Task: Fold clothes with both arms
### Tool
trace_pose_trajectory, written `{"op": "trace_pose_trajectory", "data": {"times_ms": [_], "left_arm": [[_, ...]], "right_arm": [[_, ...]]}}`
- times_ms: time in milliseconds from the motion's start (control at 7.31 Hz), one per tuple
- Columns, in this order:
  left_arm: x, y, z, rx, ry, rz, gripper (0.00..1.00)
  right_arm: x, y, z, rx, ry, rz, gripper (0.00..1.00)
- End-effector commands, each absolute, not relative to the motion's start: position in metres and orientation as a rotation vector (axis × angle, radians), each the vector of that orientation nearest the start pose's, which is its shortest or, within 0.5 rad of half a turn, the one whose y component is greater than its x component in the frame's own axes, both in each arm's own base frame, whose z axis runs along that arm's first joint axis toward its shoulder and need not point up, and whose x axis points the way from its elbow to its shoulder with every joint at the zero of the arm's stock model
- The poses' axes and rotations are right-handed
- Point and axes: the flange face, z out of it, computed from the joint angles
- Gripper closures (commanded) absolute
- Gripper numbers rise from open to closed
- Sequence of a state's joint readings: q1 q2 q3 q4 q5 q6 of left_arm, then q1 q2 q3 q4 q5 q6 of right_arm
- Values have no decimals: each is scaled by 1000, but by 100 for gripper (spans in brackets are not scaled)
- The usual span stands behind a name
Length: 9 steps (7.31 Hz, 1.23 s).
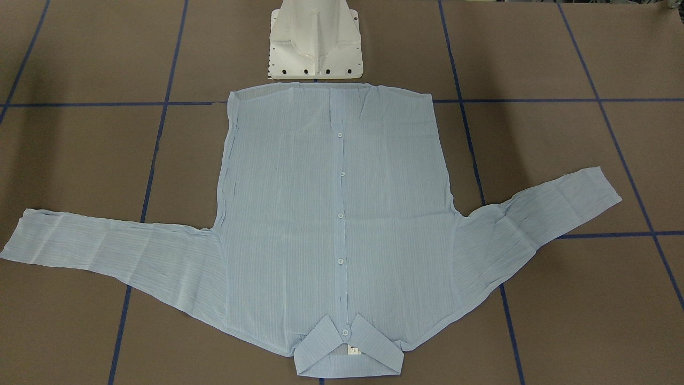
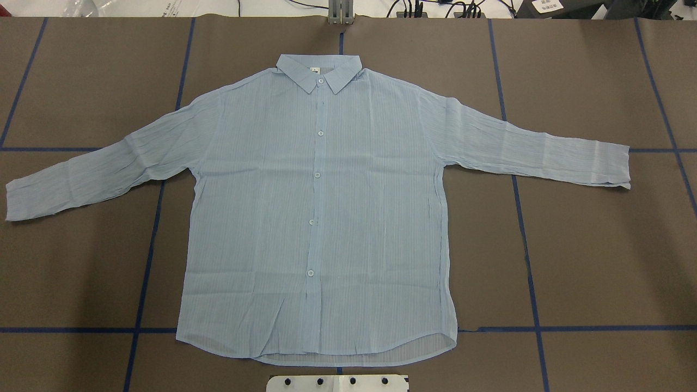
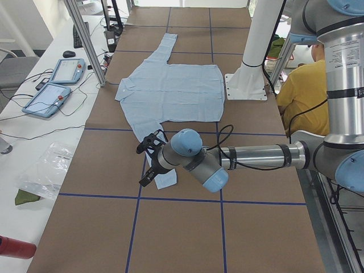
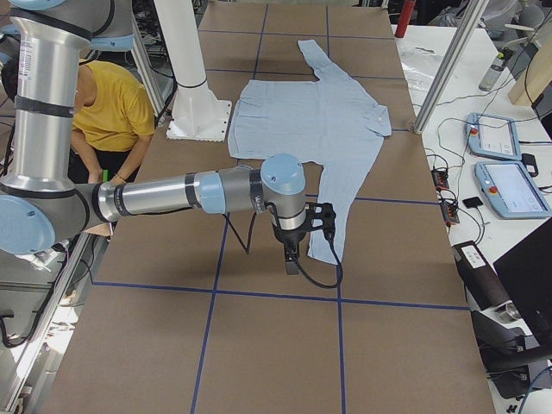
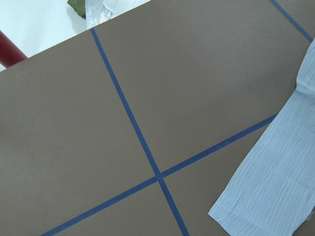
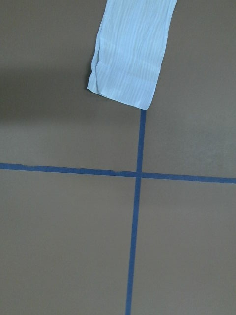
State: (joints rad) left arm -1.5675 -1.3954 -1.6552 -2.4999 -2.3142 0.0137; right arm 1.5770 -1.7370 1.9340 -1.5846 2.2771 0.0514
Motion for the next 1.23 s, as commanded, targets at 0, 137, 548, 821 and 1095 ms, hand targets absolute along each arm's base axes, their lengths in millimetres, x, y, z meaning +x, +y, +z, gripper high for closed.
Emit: {"op": "trace_pose_trajectory", "data": {"times_ms": [0,137,548,821,1095], "left_arm": [[-66,-470,555,975,666,376,0],[-67,-505,547,881,688,343,0],[-67,-504,547,873,697,325,0],[-68,-504,548,873,694,324,0],[-67,-503,547,873,695,325,0]], "right_arm": [[72,-439,564,237,-706,-35,0],[71,-446,586,261,-718,-30,0],[-28,-523,611,340,-834,-20,0],[-106,-564,623,423,-817,22,0],[-132,-565,637,413,-836,7,2]]}}
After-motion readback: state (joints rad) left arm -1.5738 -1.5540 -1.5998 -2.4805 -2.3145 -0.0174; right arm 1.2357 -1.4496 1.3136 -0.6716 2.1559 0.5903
